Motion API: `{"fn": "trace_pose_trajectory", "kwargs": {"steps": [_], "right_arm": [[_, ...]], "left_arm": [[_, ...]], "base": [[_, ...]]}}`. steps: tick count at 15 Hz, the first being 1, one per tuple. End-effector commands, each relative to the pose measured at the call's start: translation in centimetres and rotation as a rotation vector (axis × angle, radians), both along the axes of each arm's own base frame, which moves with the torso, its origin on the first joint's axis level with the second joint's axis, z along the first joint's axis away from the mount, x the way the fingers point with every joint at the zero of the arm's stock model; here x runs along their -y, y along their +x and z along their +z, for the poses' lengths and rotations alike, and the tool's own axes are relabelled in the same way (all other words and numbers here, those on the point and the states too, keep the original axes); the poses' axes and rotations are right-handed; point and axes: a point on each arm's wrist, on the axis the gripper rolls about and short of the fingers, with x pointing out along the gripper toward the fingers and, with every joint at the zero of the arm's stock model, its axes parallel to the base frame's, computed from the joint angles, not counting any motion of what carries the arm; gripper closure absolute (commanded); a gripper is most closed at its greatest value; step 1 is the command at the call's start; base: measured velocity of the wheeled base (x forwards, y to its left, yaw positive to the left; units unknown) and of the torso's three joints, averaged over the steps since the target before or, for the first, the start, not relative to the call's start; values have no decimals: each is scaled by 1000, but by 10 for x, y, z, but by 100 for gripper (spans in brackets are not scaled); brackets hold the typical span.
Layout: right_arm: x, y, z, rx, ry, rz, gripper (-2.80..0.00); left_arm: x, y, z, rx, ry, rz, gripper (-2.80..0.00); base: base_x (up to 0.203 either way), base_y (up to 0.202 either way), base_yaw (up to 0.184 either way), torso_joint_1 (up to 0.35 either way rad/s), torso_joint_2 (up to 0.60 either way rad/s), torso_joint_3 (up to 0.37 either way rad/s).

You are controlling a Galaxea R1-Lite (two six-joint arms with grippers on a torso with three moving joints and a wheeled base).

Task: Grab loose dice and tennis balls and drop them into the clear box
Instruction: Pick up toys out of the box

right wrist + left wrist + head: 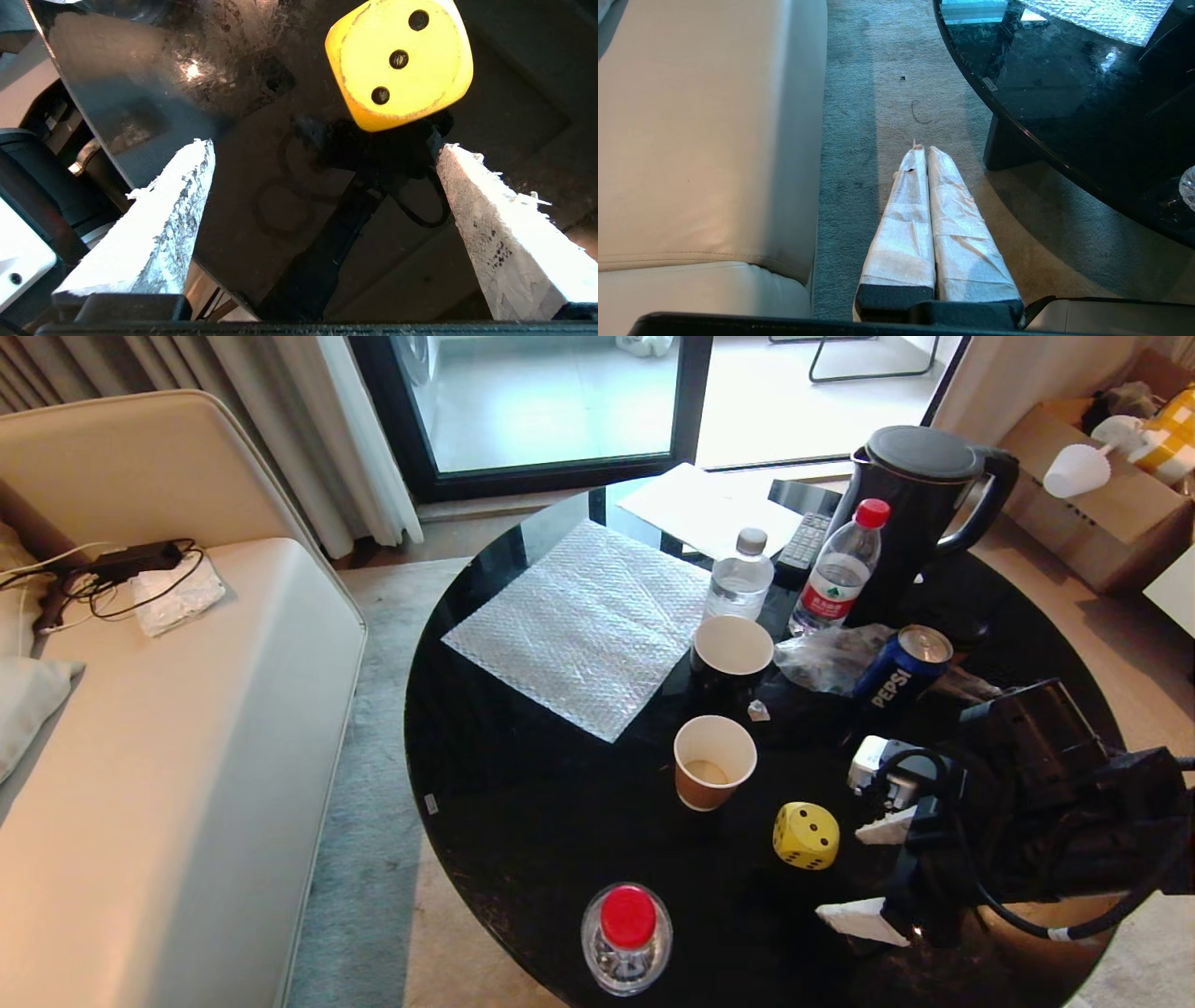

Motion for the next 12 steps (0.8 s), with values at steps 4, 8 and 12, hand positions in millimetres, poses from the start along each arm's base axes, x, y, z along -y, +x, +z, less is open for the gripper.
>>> {"fn": "trace_pose_trajectory", "kwargs": {"steps": [4,8,12], "right_arm": [[-8,21,0,77,12,6,-280],[-9,27,4,108,1,-15,-280],[-11,34,-2,99,-22,-28,-280]], "left_arm": [[0,0,0,-2,0,0,0],[0,0,0,0,0,0,0],[0,0,0,0,-2,0,0]], "base": [[0,0,0,0,0,0],[0,0,0,0,0,0],[0,0,0,0,0,0]]}}
